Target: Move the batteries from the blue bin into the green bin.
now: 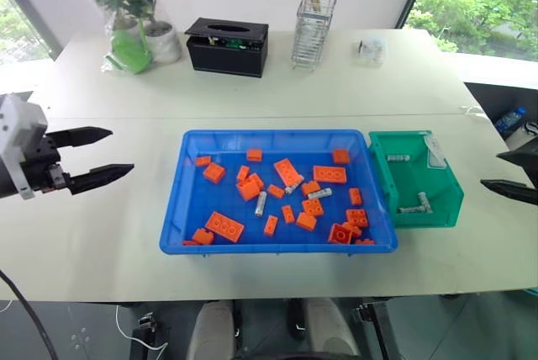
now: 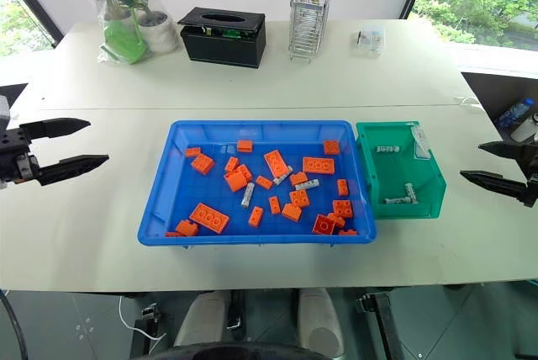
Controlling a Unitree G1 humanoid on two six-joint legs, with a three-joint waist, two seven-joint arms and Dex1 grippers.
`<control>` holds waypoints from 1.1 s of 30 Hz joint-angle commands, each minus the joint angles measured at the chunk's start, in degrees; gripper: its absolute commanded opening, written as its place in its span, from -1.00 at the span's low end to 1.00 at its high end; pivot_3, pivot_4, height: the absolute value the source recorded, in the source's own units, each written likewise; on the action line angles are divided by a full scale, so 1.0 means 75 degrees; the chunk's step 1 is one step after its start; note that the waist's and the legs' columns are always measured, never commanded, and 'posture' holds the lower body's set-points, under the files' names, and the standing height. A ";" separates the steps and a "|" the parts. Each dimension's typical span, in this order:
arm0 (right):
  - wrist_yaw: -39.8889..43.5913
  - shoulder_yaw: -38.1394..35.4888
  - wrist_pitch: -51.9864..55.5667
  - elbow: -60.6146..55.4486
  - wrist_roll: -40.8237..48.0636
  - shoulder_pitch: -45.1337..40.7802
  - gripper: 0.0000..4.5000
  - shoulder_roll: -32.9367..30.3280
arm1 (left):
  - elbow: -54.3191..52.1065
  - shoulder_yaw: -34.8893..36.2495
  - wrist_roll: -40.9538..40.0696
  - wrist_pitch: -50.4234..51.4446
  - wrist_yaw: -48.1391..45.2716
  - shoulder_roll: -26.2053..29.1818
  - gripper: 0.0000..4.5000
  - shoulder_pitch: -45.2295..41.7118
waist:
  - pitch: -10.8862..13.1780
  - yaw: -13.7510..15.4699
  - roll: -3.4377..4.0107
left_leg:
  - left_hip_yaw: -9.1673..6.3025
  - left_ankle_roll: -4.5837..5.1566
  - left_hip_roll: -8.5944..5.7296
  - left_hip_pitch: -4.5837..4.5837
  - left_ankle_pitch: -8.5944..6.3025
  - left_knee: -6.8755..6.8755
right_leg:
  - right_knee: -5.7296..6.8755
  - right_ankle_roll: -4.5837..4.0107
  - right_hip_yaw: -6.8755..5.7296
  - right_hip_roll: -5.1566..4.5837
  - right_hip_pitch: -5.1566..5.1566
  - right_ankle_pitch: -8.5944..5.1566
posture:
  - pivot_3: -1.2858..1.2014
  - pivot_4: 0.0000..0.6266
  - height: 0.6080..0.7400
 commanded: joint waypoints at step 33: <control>0.0071 0.2286 0.1653 -0.2338 0.0465 -0.3282 0.98 0.0713 | -0.1594 -0.0709 -0.1157 0.0815 -0.1044 0.0242 1.00 -0.0388 | 0.0001 -0.0046 0.0000 | 0.0030 -0.0002 0.0000 0.0007 0.0002 0.0023 | 0.0081 0.0002 0.0034 0.0013 -0.0038 0.0000 | 0.03 -0.52 0.93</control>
